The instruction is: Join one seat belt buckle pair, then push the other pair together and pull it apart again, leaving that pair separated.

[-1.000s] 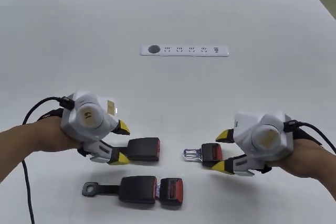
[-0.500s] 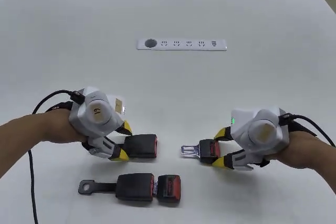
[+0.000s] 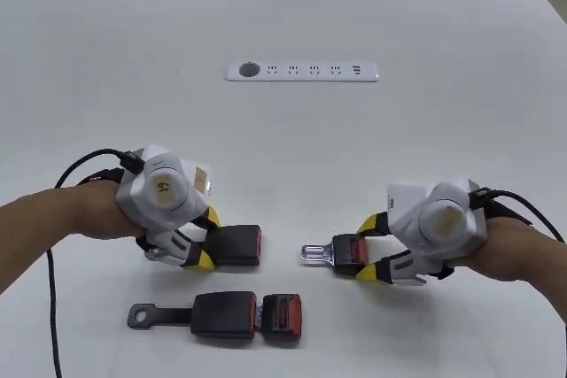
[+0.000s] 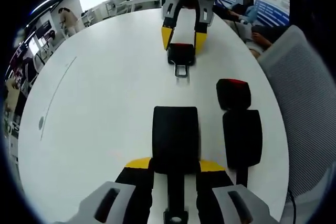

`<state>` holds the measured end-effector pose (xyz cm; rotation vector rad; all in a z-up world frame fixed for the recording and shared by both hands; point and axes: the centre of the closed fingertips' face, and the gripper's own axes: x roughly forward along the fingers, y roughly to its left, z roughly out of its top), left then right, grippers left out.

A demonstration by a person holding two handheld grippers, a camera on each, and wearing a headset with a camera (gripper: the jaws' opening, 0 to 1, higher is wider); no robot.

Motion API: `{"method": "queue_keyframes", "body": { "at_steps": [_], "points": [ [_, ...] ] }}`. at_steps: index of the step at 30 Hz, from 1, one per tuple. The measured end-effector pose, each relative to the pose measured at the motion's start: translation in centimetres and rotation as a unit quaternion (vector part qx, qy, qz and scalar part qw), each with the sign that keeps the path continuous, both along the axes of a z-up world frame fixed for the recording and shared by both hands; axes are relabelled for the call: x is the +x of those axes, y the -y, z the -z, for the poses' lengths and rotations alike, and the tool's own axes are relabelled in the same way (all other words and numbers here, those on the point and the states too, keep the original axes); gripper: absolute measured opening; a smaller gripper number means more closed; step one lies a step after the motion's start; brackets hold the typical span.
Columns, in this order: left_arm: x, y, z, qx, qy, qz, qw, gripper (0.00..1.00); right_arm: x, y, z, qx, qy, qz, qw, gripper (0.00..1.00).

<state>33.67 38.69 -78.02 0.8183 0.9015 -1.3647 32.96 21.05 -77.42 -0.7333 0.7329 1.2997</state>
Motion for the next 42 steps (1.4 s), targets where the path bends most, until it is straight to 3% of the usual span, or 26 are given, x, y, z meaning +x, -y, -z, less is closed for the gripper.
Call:
{"method": "queue_keyframes", "body": {
  "at_steps": [15,42],
  "points": [
    [-0.1,0.1,0.0,0.005,-0.005,-0.008,0.9999,0.32,0.0,-0.2,0.1,0.000,-0.002,-0.002,1.0000,0.30],
    [-0.4,0.4,-0.4,0.013,-0.010,-0.004,0.9999,0.32,0.8,-3.4,0.3,0.011,0.000,-0.009,0.9999,0.30]
  ]
}}
